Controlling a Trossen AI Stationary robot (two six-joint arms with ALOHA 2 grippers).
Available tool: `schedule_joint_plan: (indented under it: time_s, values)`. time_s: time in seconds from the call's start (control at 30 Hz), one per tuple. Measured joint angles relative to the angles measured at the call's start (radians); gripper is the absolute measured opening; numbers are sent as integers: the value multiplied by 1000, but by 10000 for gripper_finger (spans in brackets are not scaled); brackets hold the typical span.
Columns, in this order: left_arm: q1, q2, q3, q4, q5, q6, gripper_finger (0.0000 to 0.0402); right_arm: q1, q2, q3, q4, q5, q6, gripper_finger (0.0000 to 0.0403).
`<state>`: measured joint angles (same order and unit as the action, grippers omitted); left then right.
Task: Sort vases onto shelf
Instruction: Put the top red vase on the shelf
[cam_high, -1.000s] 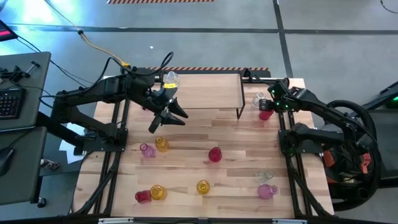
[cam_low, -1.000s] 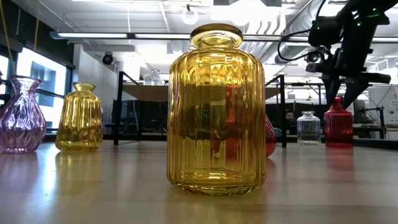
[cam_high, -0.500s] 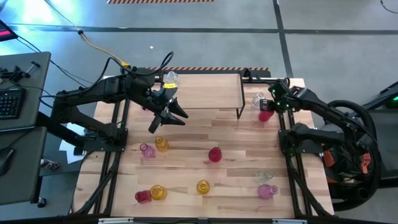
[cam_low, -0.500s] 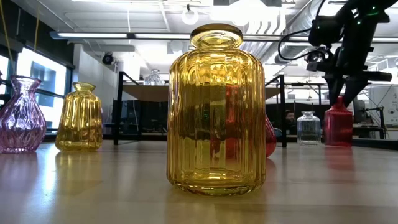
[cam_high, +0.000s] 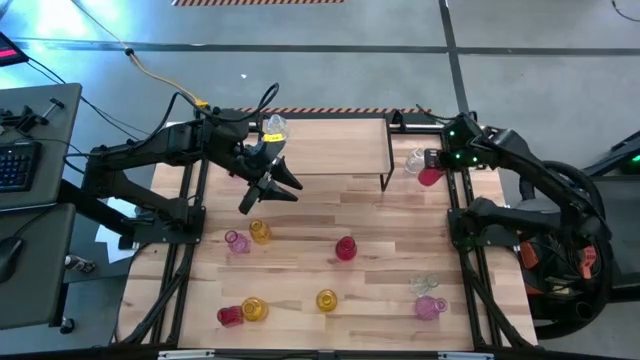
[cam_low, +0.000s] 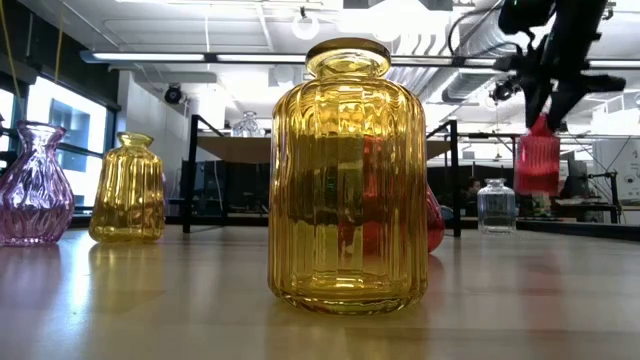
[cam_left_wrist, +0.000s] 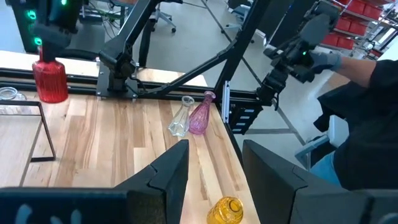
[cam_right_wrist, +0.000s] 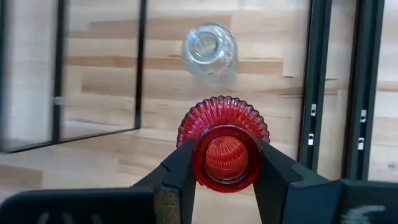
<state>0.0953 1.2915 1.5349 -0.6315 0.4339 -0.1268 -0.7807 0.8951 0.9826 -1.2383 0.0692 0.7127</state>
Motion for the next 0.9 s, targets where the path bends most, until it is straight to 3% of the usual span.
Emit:
schedule_joint_plan:
  time_s: [0.5,0.9]
  values:
    - [0,0,0,-17,0,1,142,122,64,325,-67,50,42,93]
    - [1,1,0,-101,0,26,142,194,330,664,-67,122,-44,94]
